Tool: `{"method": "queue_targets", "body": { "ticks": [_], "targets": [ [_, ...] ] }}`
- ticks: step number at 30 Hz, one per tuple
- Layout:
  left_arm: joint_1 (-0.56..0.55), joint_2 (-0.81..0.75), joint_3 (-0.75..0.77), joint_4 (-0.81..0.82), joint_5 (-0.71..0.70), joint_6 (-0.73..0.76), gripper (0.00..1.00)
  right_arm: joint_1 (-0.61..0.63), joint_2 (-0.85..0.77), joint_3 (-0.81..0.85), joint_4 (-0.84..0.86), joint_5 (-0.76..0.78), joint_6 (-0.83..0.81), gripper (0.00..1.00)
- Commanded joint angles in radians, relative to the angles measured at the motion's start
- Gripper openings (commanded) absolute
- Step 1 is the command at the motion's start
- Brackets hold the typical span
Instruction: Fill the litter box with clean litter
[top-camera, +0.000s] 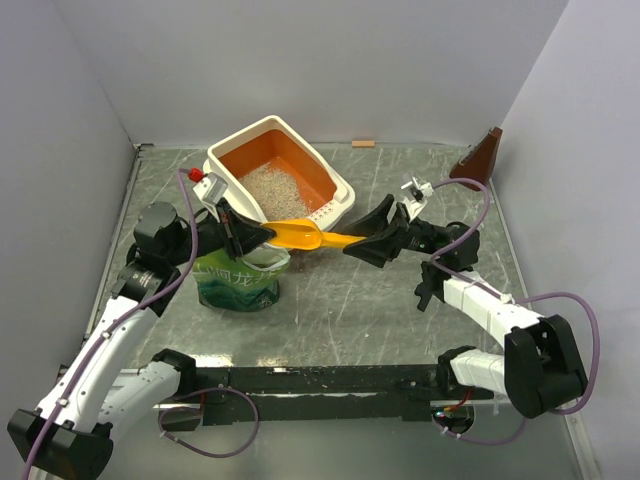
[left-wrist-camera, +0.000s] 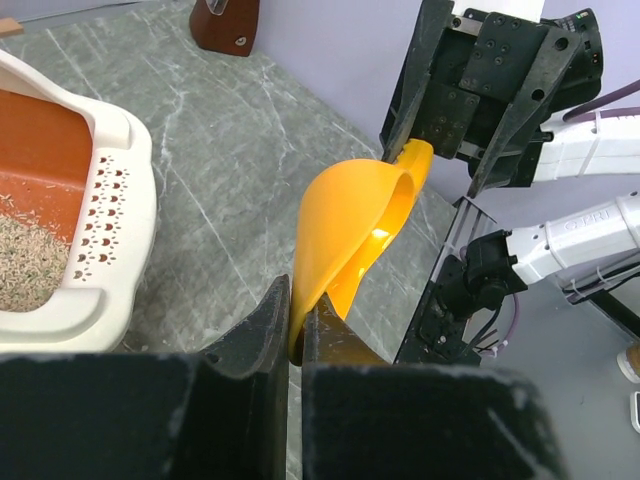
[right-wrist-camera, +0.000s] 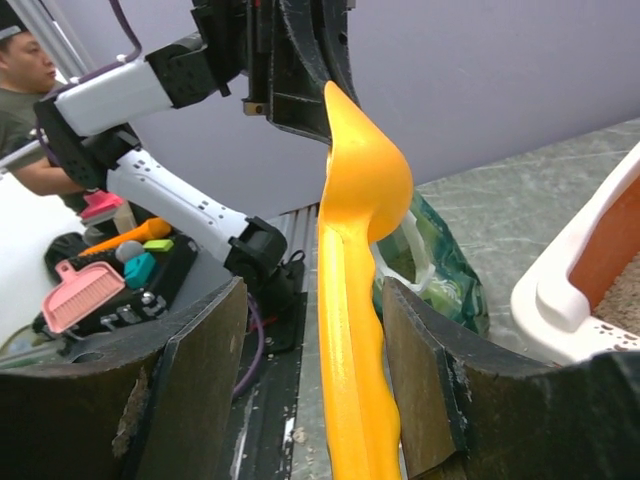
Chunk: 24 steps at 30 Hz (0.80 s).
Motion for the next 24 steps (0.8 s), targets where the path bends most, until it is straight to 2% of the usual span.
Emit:
{"method": "queue_targets", "body": {
  "ticks": [1,9,24],
  "targets": [
    [0.008,-0.017,0.012,0.058,0.018,-0.022,0.01,0.015,-0.036,-0.002,-0.002,0.018,-0.09,0.63],
    [0.011,-0.018,0.023,0.047,0.03,-0.024,0.01,0.017,-0.097,-0.025,-0.153,0.044,-0.209,0.62],
    [0.013,-0.023,0.014,0.101,0.05,-0.059,0.01,0.017,-0.125,-0.04,-0.203,0.088,-0.236,0.58]
  ]
}}
